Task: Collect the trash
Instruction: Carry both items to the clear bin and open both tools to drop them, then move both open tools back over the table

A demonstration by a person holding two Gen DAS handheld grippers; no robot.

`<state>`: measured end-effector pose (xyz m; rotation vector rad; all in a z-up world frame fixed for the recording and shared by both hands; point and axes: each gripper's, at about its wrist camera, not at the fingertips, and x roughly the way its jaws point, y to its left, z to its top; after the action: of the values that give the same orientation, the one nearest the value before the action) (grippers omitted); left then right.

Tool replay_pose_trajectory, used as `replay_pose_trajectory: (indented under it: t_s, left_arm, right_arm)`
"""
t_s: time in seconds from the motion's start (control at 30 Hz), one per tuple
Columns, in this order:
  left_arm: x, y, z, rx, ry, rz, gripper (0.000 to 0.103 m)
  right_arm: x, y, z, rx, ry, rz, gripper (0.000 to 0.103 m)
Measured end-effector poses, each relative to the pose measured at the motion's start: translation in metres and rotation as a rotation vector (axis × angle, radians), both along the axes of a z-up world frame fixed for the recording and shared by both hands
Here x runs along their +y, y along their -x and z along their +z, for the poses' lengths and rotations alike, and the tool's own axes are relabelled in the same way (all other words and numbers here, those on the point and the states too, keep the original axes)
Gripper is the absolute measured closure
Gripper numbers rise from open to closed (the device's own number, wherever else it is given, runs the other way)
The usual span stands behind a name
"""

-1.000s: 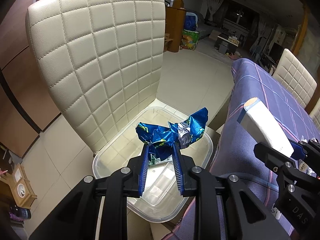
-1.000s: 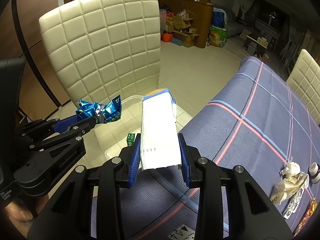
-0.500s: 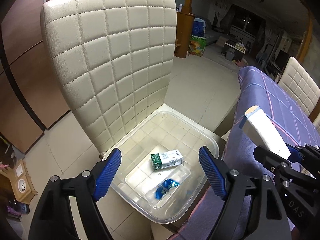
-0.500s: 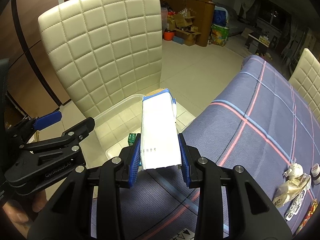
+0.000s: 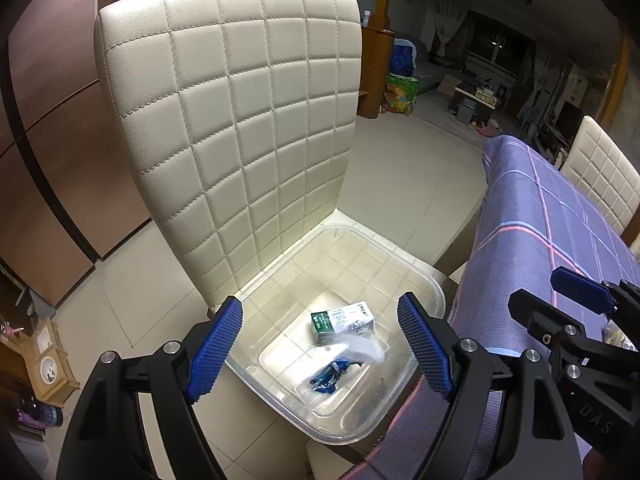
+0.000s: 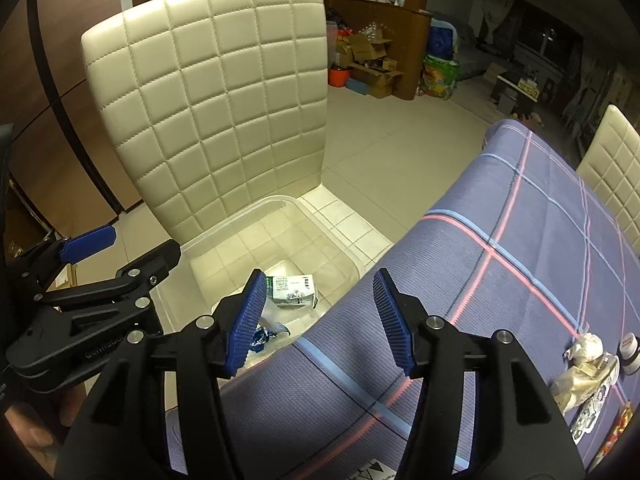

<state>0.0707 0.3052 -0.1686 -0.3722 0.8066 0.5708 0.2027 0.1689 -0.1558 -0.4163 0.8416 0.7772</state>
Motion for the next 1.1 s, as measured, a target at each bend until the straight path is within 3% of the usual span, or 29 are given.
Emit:
replay_pose_trajectory:
  t_s: [0.27, 0.47, 0.87, 1.1]
  left_arm:
    - [-0.029, 0.001, 0.019, -0.026, -0.016, -0.061, 0.025]
    - [-0.072, 0.002, 0.036, -0.057, -0.028, -0.142, 0.025]
    - [-0.189, -0.009, 0.056, -0.101, -0.034, -0.373, 0.025]
    - [-0.243, -0.026, 0.053, -0.09, -0.006, -0.487, 0.025]
  right_arm:
    - [-0.026, 0.009, 0.016, -0.023, -0.024, -0.032, 0.046]
    - [-0.073, 0.017, 0.028, -0.053, -0.047, -0.102, 0.046]
    - [-0.219, 0.021, 0.04, -0.081, -0.086, -0.358, 0.046]
    - [-0.31, 0.023, 0.032, -0.127, -0.067, -0.54, 0.037]
